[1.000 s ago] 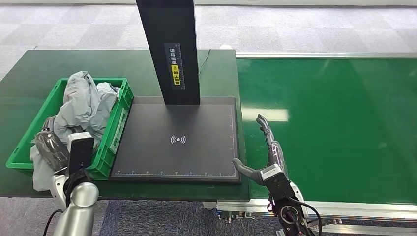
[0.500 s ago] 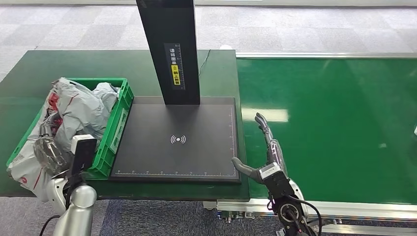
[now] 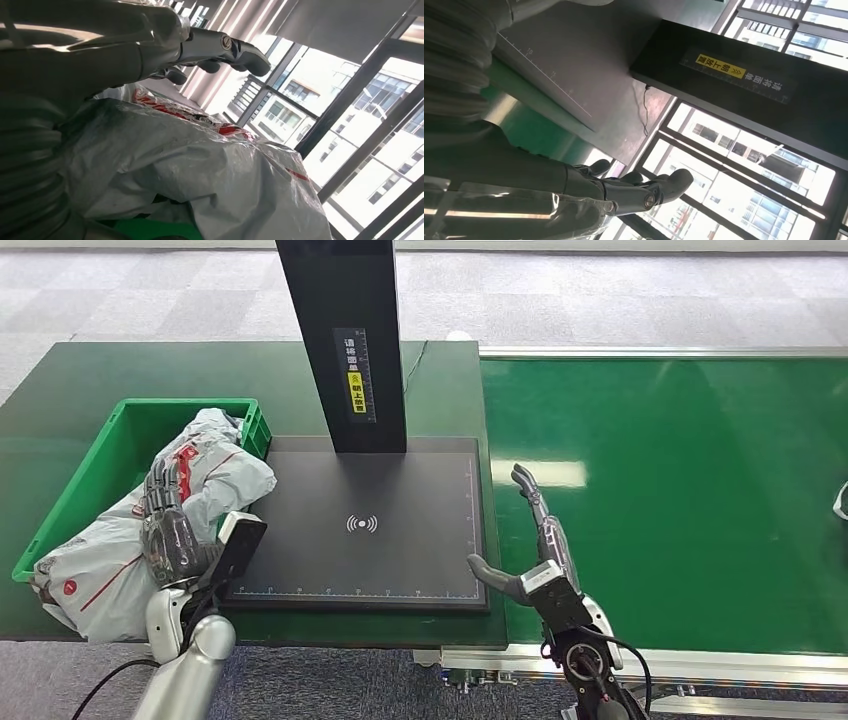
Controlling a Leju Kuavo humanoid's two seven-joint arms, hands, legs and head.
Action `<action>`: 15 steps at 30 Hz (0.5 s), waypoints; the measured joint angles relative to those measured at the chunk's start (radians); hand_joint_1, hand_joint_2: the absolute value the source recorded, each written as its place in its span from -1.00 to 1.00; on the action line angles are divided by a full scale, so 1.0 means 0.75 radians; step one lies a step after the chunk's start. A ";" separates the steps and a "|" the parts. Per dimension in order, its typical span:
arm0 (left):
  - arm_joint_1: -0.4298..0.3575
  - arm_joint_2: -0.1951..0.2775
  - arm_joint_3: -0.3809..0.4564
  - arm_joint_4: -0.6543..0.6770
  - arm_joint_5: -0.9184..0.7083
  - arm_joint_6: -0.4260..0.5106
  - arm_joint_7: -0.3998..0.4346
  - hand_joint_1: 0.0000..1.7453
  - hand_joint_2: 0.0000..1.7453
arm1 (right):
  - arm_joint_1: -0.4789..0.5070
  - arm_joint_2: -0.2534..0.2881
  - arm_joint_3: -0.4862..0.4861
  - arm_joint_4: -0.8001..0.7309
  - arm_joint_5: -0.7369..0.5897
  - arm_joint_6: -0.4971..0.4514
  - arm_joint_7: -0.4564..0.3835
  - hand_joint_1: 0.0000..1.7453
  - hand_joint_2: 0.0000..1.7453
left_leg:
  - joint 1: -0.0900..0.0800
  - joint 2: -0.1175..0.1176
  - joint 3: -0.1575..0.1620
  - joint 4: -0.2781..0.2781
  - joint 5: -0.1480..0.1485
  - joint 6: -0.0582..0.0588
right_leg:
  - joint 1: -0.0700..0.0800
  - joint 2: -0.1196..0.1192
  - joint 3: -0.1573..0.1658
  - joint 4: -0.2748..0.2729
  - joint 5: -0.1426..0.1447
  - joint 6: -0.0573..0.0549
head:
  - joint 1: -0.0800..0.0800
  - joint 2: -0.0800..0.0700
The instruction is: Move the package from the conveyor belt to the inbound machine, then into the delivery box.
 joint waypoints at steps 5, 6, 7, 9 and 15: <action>0.015 -0.042 0.086 -0.078 -0.054 0.029 -0.197 -1.00 -1.00 | 0.002 0.000 0.001 0.000 0.000 0.000 0.005 -1.00 1.00 | 0.000 0.000 0.000 0.000 0.000 0.000 | 0.000 0.000 0.000 0.000 0.000 0.000 | 0.000 0.000; 0.018 -0.059 0.117 -0.099 -0.083 0.029 -0.238 -1.00 -1.00 | 0.002 0.000 0.001 0.001 0.000 -0.001 0.006 -1.00 1.00 | 0.000 0.000 0.000 0.000 0.000 0.000 | 0.000 0.000 0.000 0.000 0.000 0.000 | 0.000 0.000; 0.019 -0.075 0.147 -0.117 -0.112 0.030 -0.269 -1.00 -1.00 | 0.002 0.001 0.002 0.001 -0.001 -0.001 0.006 -1.00 1.00 | 0.000 0.000 0.000 0.000 0.000 0.000 | 0.000 0.000 0.000 0.000 0.000 0.000 | 0.000 0.000; 0.019 -0.109 0.210 -0.147 -0.177 0.031 -0.311 -1.00 -1.00 | 0.002 0.002 0.005 0.004 -0.003 -0.002 0.006 -1.00 1.00 | 0.000 0.000 0.000 0.000 0.000 0.000 | 0.000 0.000 0.000 0.000 0.000 0.000 | 0.000 0.000; -0.002 -0.190 0.398 -0.216 -0.387 0.031 -0.381 -1.00 -1.00 | 0.001 0.004 0.023 0.016 -0.007 -0.002 0.008 -1.00 1.00 | 0.000 0.000 0.000 0.000 0.000 0.000 | 0.000 0.000 0.000 0.000 0.000 0.000 | 0.000 0.000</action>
